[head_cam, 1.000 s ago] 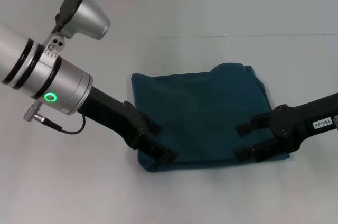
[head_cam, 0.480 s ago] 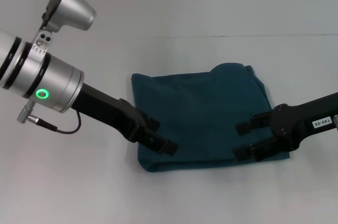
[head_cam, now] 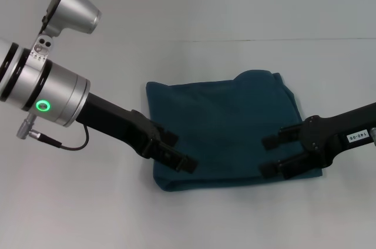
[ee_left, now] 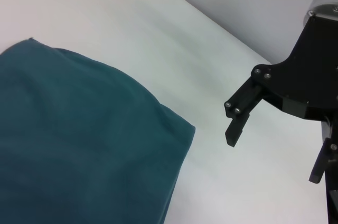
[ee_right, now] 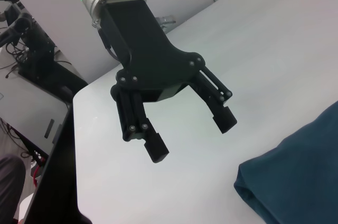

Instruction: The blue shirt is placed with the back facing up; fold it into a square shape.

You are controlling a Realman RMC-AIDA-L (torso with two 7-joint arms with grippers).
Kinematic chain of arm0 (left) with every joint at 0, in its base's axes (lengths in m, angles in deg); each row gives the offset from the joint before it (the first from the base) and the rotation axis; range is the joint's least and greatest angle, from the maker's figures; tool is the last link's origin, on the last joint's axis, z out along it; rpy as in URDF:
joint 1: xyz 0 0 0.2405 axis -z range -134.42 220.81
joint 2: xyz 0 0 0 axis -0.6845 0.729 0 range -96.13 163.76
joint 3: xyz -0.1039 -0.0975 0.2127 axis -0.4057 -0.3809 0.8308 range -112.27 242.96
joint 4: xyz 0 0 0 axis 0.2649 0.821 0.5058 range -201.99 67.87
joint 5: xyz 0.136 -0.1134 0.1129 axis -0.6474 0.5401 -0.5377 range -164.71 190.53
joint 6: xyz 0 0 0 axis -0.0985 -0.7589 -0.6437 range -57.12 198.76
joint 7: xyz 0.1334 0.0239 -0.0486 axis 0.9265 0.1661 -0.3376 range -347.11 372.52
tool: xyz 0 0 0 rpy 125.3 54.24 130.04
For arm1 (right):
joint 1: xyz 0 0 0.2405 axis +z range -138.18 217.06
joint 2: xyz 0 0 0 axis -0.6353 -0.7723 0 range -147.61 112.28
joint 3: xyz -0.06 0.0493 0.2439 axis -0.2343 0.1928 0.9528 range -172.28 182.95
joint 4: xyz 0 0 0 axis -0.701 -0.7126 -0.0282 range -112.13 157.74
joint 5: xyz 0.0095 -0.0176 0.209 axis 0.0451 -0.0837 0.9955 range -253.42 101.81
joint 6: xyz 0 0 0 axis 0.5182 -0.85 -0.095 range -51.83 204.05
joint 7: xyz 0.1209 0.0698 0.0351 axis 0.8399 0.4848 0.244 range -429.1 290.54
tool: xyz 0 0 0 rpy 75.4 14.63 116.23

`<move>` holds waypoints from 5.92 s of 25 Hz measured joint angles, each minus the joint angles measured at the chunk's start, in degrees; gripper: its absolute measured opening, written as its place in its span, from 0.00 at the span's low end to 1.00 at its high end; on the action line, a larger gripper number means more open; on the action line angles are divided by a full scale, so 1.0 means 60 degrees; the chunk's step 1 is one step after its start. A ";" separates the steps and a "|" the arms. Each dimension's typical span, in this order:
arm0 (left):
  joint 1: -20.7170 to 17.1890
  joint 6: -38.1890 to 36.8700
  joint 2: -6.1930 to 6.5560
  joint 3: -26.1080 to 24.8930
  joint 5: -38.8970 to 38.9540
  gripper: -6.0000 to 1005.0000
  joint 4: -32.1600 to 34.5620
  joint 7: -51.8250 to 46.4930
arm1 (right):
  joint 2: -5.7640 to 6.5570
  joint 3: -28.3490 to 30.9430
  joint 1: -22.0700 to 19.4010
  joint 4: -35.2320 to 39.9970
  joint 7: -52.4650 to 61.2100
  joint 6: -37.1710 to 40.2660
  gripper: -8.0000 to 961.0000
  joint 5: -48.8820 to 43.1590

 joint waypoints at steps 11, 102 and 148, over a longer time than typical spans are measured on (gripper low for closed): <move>-0.0011 0.0298 0.0000 -0.0006 0.0010 0.94 -0.0009 -0.0032 | 0.0015 0.0037 0.0000 0.0045 0.0026 0.0000 0.95 0.0010; -0.0145 0.1009 -0.0015 0.0130 -0.0139 0.94 -0.0036 0.0009 | -0.0014 0.0404 0.0000 0.0029 0.0086 -0.0478 0.94 -0.0001; -0.0190 0.1008 -0.0015 0.0130 -0.0138 0.94 -0.0036 0.0009 | -0.0014 0.0371 -0.0018 0.0001 0.0044 -0.0426 0.94 -0.0002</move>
